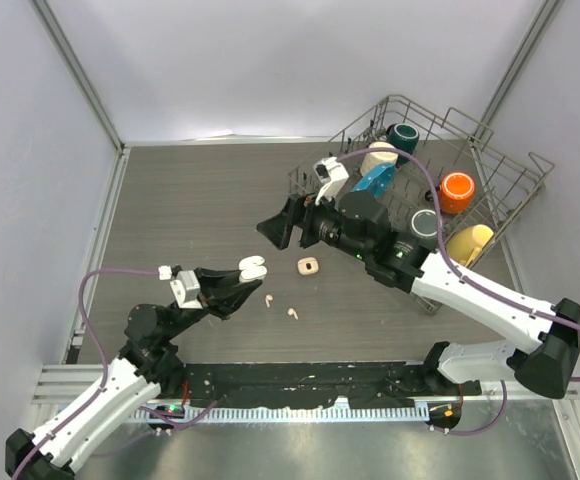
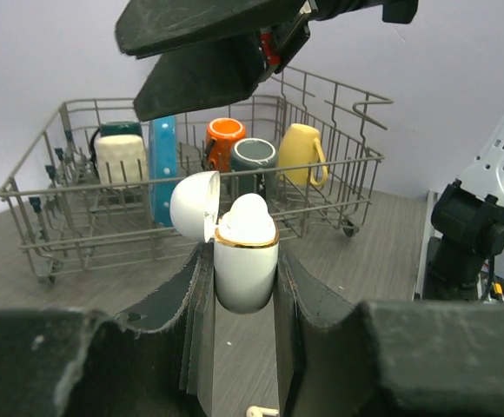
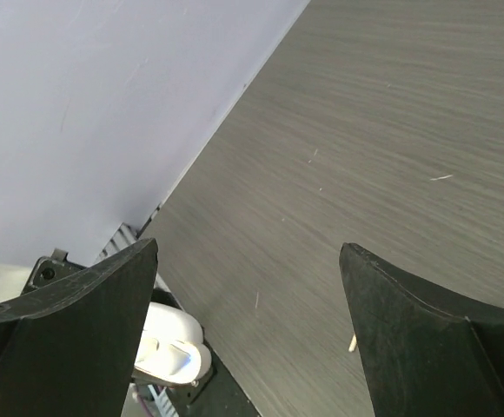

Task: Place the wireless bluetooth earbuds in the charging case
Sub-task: Close the charging case.

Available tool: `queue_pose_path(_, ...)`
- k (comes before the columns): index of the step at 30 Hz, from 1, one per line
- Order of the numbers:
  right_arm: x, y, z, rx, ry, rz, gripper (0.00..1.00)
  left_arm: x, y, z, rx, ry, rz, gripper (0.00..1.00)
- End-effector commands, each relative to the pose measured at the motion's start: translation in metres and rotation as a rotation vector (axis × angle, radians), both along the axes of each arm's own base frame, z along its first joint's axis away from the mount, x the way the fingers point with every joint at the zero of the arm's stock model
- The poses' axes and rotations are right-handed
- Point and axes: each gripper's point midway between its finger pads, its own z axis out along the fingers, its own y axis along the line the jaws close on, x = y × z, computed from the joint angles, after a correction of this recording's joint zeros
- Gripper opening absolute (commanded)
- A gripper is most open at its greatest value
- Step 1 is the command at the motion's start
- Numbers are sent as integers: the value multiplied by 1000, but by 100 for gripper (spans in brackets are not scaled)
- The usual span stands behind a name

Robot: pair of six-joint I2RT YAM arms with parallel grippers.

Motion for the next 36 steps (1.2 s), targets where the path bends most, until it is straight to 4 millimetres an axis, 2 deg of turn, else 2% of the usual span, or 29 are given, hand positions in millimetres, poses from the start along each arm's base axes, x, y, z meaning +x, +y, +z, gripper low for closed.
queue_pose_path(1, -15, 20, 9, -2, -17, 146, 91, -7, -6, 24, -28, -28, -58, 0)
queue_pose_path(3, -17, 24, 6, -16, -17, 174, 91, -7, -8, 24, -37, -25, -66, 0)
queue_pose_path(4, -18, 28, -5, -45, 7, 195, 91, -7, -8, 23, -39, -28, -69, 0)
queue_pose_path(5, -17, 29, -4, -53, 9, 199, 91, -7, -8, 24, -41, -31, -68, 0)
queue_pose_path(13, -22, 31, -35, -190, 28, 270, 91, -4, -3, 31, -57, -53, -30, 0)
queue_pose_path(27, -49, 8, -42, -285, -63, 392, 91, 12, 6, 25, -87, -21, 61, 0)
queue_pose_path(30, -21, -14, -32, -300, -96, 177, 92, 21, 11, 25, -111, 32, 110, 0)
queue_pose_path(31, -4, -28, -30, -313, -98, 42, 92, 28, 12, 14, -100, 118, 136, 0)
queue_pose_path(32, 0, -34, -27, -308, -102, 2, 93, 36, 14, 7, -92, 186, 169, 0)
queue_pose_path(33, 3, -38, -26, -310, -102, -27, 93, 49, 25, 11, -115, 248, 261, 0)
queue_pose_path(34, 6, -42, -25, -306, -96, -60, 93, 58, 29, -18, -45, 370, 328, 0)
queue_pose_path(35, 11, -49, -22, -303, -98, -114, 93, 64, 35, -27, -57, 466, 377, 0)
queue_pose_path(36, 14, -53, -20, -300, -97, -145, 93, 76, 47, -46, -19, 554, 488, 0)
